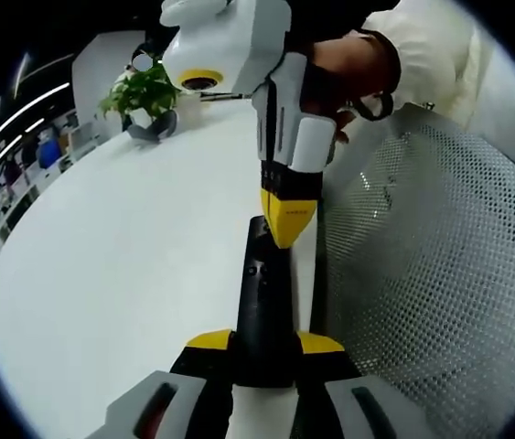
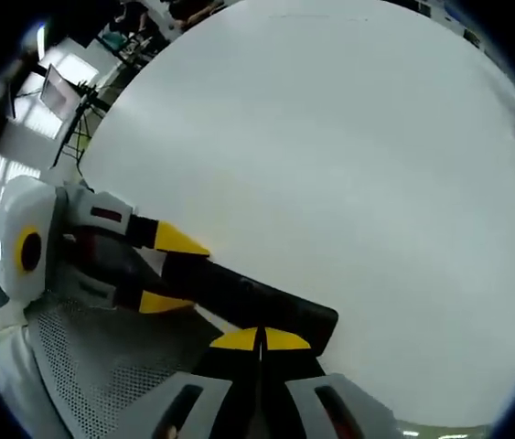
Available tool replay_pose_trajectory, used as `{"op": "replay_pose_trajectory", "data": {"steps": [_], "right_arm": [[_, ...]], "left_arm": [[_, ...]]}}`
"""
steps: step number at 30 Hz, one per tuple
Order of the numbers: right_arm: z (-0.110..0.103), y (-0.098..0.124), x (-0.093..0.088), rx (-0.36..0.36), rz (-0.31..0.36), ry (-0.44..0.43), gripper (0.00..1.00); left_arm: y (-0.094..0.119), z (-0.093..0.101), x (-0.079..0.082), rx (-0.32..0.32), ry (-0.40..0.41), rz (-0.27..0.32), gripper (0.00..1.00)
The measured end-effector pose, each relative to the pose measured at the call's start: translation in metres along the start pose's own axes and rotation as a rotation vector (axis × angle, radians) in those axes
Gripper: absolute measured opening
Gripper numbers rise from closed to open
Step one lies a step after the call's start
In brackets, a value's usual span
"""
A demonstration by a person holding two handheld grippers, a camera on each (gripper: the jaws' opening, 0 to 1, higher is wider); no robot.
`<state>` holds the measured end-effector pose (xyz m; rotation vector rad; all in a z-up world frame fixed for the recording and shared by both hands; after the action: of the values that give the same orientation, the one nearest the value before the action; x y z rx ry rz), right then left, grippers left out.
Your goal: Press the specified remote control buttons in sequence, fully releasing each button before pressing the next.
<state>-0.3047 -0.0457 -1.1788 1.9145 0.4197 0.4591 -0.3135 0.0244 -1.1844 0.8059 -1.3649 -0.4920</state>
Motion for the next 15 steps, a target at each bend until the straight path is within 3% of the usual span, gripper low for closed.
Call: {"op": "replay_pose_trajectory", "data": {"steps": [15], "right_arm": [[0.0001, -0.0026, 0.0010, 0.000, -0.021, 0.002, 0.00]], "left_arm": [[-0.0002, -0.0002, 0.0003, 0.001, 0.003, 0.004, 0.24]]}}
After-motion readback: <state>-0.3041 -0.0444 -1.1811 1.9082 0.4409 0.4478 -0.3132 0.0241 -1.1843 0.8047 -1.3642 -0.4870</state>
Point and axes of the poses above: the point that each gripper's makers call its tool centre point, and the gripper's own axes: y roughly backward along the fingers, z roughly to its right, x roughly out of its top, the point moved 1 cm from there along y, roughly backward along the fingers, and after that the axes turned 1 degree about -z, right-handed, at the moved point
